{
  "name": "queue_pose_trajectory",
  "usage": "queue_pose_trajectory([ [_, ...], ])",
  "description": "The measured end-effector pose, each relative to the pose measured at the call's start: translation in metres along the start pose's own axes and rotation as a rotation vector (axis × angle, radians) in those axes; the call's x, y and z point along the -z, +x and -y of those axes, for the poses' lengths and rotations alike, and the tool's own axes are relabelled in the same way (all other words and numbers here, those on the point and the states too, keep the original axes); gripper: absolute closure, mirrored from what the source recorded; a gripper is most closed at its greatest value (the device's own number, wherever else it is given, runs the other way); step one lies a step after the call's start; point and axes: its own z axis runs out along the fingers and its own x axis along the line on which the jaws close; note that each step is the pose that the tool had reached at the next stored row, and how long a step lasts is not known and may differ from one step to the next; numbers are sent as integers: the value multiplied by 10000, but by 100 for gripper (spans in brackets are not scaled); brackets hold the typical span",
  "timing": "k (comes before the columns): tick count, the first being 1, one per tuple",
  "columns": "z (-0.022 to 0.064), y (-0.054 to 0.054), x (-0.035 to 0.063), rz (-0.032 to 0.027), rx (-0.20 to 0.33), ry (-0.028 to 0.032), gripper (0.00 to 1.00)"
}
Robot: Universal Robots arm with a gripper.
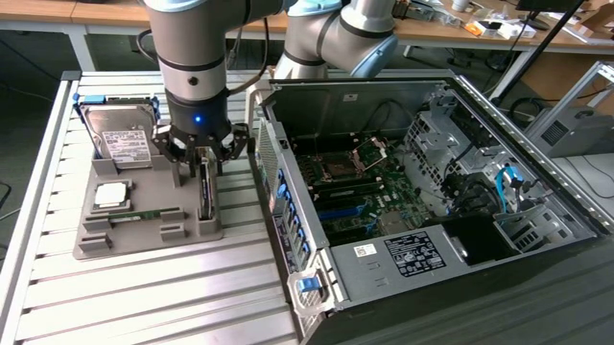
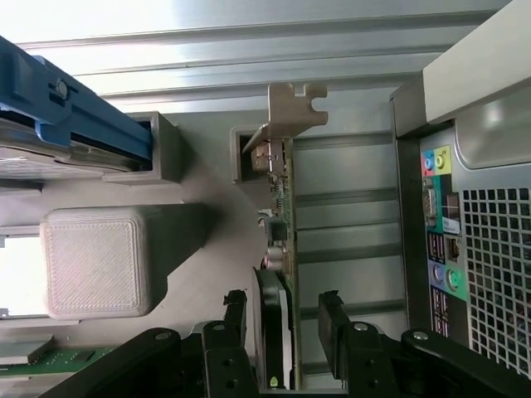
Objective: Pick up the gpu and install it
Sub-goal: 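Pick up the gpu and move the gpu toward the slot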
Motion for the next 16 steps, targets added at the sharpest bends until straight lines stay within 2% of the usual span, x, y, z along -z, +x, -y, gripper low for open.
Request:
queue_pose_trajectory([
  [7, 0, 0, -1, 0, 0, -1, 52],
  [8, 0, 0, -1, 0, 0, -1, 53],
  [9, 0, 0, -1, 0, -1, -1, 60],
  [11, 0, 0, -1, 0, 0, -2, 60],
  [13, 0, 0, -1, 0, -1, -2, 72],
  [16, 0, 0, -1, 0, 0, -3, 73],
])
